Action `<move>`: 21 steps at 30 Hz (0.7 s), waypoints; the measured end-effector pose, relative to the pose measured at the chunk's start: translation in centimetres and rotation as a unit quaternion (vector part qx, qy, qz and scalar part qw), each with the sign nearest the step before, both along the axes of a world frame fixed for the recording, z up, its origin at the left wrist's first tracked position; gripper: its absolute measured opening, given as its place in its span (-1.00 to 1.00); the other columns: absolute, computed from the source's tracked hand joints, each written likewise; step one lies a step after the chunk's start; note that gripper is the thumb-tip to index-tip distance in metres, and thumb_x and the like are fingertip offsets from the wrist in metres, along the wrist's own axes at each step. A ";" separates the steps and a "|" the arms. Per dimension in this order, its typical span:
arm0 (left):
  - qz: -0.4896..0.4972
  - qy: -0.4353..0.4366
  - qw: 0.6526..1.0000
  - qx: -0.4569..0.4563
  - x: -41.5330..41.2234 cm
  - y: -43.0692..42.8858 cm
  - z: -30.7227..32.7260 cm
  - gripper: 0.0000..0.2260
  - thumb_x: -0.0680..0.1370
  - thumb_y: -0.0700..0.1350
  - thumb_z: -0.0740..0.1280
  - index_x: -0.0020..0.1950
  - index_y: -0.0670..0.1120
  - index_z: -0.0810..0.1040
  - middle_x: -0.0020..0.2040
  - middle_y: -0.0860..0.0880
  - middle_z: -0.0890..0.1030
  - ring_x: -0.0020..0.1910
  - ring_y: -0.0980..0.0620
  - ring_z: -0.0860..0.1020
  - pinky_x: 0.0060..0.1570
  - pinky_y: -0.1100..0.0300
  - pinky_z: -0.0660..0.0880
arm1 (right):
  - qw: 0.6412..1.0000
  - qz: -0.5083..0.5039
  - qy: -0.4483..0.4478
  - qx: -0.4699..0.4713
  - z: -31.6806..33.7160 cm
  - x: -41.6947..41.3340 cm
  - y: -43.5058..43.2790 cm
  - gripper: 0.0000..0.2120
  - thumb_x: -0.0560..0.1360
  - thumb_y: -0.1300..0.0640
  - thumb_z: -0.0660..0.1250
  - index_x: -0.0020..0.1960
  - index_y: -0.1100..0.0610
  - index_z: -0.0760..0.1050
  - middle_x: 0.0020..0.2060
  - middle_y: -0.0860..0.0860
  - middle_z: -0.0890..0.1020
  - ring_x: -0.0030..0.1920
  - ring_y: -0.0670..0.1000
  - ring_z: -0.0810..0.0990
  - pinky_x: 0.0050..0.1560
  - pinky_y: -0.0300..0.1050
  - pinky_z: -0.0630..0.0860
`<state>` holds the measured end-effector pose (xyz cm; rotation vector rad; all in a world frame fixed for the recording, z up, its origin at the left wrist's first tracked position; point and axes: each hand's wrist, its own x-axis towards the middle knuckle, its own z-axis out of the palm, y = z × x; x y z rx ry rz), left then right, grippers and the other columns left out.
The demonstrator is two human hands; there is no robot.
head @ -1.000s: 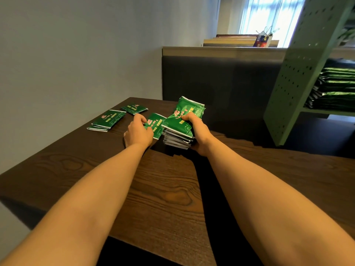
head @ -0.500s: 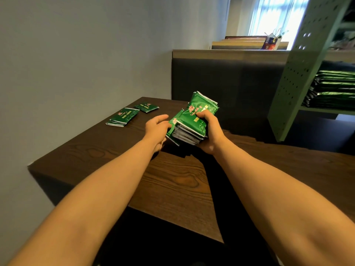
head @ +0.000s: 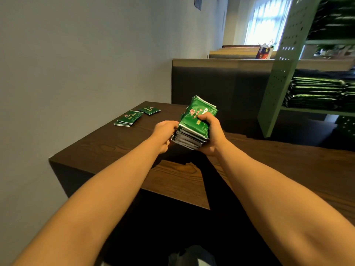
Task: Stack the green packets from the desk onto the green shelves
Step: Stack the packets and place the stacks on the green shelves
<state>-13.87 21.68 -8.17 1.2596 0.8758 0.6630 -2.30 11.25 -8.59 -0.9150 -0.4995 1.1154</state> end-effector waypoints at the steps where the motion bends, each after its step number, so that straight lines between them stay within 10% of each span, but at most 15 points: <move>1: -0.022 0.015 1.000 0.000 -0.3 -0.1 0.2 -0.88 0.59 -0.14 0.26 0.02 -0.09 0.59 -0.03 -0.13 0.63 -0.12 -0.04 0.55 -0.11 0.11 0.46 | 1.000 0.002 -0.006 -0.004 0.0 -0.1 -0.3 -0.53 0.55 0.05 0.26 0.42 0.21 0.49 0.13 0.19 0.69 0.02 0.18 0.69 0.16 0.10 0.59; 6: -0.140 0.058 0.988 0.005 -1.2 -0.6 1.9 -0.36 0.50 0.39 0.24 0.34 -0.08 0.47 0.19 -0.18 0.63 0.18 -0.13 0.61 0.30 -0.04 0.47 | 0.999 0.004 -0.042 -0.026 -0.1 -1.1 -1.2 -0.55 0.56 0.15 0.24 0.42 0.26 0.46 0.06 0.21 0.70 -0.02 0.19 0.70 0.03 0.07 0.63; 16: -0.084 0.028 0.994 0.066 -2.6 1.3 1.6 -0.48 0.49 0.31 0.34 0.20 -0.07 0.59 0.03 -0.11 0.71 0.03 -0.10 0.69 0.18 -0.09 0.56 | 0.996 0.033 -0.066 -0.042 -0.5 -2.8 1.9 -0.73 0.58 0.15 0.23 0.23 0.21 0.54 0.01 0.19 0.70 -0.06 0.16 0.69 0.03 0.05 0.60; 21: 0.099 0.103 0.976 0.165 -3.8 7.8 -1.0 -0.64 0.61 0.23 0.16 -0.06 -0.03 0.52 -0.04 -0.07 0.57 -0.01 -0.10 0.51 -0.01 0.07 0.43 | 0.994 -0.007 -0.086 -0.069 -0.9 -2.8 7.4 -0.22 0.20 0.07 0.51 0.39 0.26 0.47 0.22 0.30 0.66 0.16 0.29 0.69 0.19 0.23 0.61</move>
